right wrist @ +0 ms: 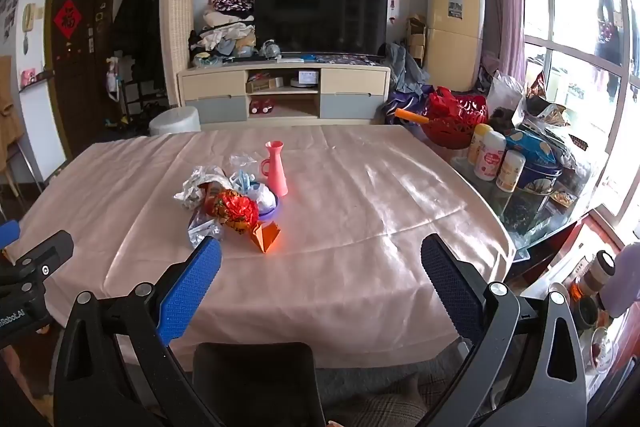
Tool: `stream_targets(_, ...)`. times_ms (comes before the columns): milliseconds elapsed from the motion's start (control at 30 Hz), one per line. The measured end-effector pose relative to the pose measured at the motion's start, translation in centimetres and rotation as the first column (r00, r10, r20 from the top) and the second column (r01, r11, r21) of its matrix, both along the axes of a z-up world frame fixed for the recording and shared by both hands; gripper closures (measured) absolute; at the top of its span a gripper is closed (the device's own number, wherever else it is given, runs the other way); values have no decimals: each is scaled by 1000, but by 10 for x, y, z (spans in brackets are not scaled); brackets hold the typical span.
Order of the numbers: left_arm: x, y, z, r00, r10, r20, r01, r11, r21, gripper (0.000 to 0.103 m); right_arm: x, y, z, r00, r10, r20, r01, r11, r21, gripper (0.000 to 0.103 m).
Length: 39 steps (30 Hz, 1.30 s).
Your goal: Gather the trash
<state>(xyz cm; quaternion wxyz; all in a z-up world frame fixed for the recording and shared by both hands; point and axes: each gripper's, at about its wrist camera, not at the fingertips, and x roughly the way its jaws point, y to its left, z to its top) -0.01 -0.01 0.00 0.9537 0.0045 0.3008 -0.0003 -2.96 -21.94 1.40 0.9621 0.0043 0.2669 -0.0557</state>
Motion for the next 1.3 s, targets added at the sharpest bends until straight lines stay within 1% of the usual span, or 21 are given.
stream_targets(533,1,0,-1,1000,5,-6,-5,1000,3,8,-1,-4,-3,1000,0,-6,0,1000,8,3)
stream_targets(667,6,7,-5,1000,14,-23,-14,1000,9,8,6,-10,-10,1000,-11,-20,11,1000,11,3)
stream_targets(767,12,12,-6,999,18,-44,-19,1000,-10,8,15,-14,-14,999,-22,-28,22,1000,11,3)
stream_targets(833,18,12,-5,998,20,-60,-20,1000,5,8,19,-14,-14,1000,-14,-19,14,1000,9,3)
stream_targets(867,21,12,-3,998,13,-61,-11,1000,28,8,20,-14,-13,1000,-4,-5,4,1000,12,3)
stream_targets(967,28,14,4,999,2,-44,1,998,69,8,27,-12,-11,999,30,23,-30,1000,6,3)
stream_targets(1100,37,11,5,1000,-14,-6,15,990,142,8,47,-16,-17,998,66,-14,-65,996,66,3)
stream_targets(1167,48,9,-1,999,-17,-27,22,985,170,8,59,-18,-26,997,64,-43,-61,995,85,3)
stream_targets(1200,54,9,-5,999,-23,-43,30,986,164,8,63,-18,-30,996,65,-56,-59,994,93,3)
stream_targets(1300,73,13,-20,994,-49,-94,59,992,109,8,79,-17,-47,993,70,-100,-58,992,113,3)
